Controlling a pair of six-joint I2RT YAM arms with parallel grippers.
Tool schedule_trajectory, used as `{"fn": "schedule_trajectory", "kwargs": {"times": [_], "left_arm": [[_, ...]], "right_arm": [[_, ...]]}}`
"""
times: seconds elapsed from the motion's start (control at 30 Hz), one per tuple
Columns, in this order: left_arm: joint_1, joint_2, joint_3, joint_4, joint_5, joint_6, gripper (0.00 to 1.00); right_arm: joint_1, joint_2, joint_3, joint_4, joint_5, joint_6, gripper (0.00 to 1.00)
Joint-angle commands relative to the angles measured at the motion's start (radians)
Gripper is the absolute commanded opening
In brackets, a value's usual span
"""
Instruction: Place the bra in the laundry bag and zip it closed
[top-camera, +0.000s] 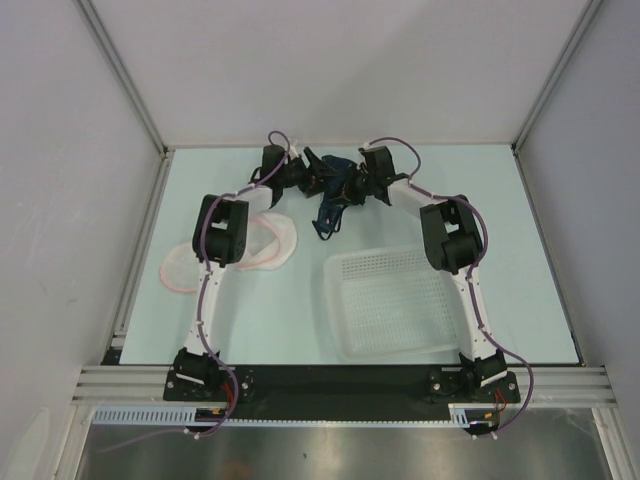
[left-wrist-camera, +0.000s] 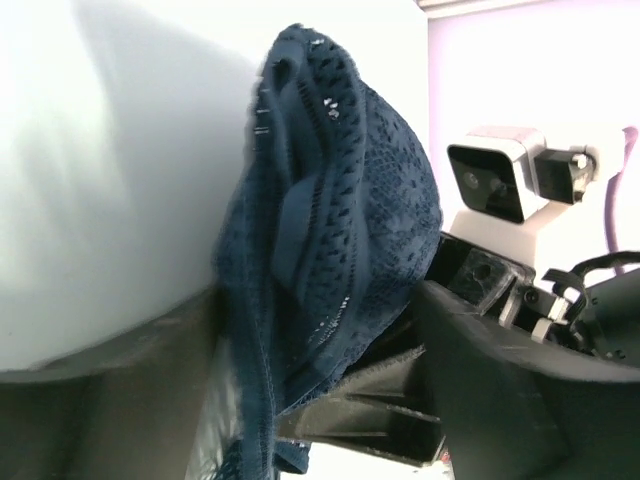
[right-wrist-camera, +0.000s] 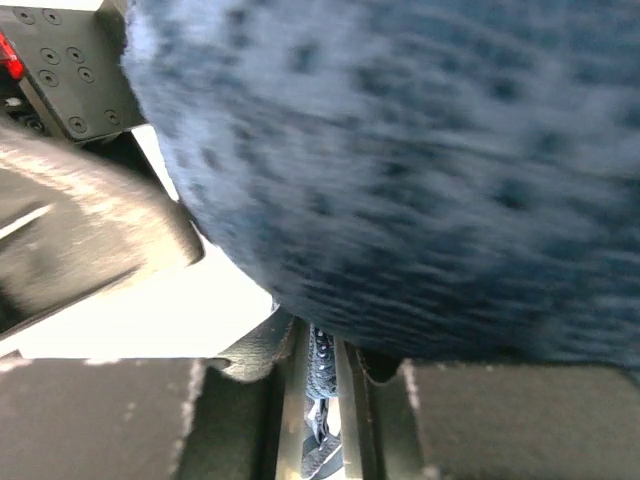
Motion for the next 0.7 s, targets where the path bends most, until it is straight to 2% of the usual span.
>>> {"fn": "schedule_trajectory", "kwargs": {"times": [0.0, 0.1, 0.13, 0.2, 0.27, 0.33, 0.5, 0.57, 0.67], "left_arm": [[-0.011, 0.011, 0.021, 0.077, -0.023, -0.054, 0.70], [-0.013, 0.010, 0.003, 0.131, -0.038, -0.083, 0.59], [-0.013, 0.013, 0.003, 0.134, -0.042, -0.086, 0.55], [-0.013, 0.016, 0.011, 0.134, -0.042, -0.086, 0.53], [-0.013, 0.021, 0.012, 0.139, -0.040, -0.088, 0.47], [-0.011, 0.025, 0.012, 0.139, -0.040, -0.089, 0.38], [-0.011, 0.047, 0.035, 0.137, -0.028, -0.086, 0.34], [-0.011, 0.050, 0.034, 0.140, -0.026, -0.085, 0.31], [-0.013, 0.045, 0.029, 0.126, -0.031, -0.074, 0.19]], "right_arm": [[-0.002, -0.025, 0.046, -0.011, -0.023, -0.036, 0.23], [0.003, -0.039, 0.043, -0.049, -0.010, -0.070, 0.33], [0.006, -0.048, 0.042, -0.060, -0.009, -0.078, 0.39], [0.008, -0.063, 0.039, -0.098, 0.003, -0.099, 0.44], [0.008, -0.103, 0.026, -0.128, 0.022, -0.130, 0.52], [0.003, -0.154, 0.013, -0.163, 0.048, -0.160, 0.59], [-0.034, -0.263, -0.055, -0.221, 0.077, -0.216, 0.68], [-0.064, -0.310, -0.081, -0.224, 0.077, -0.231, 0.80], [-0.104, -0.330, -0.099, -0.232, 0.072, -0.253, 0.89]]}}
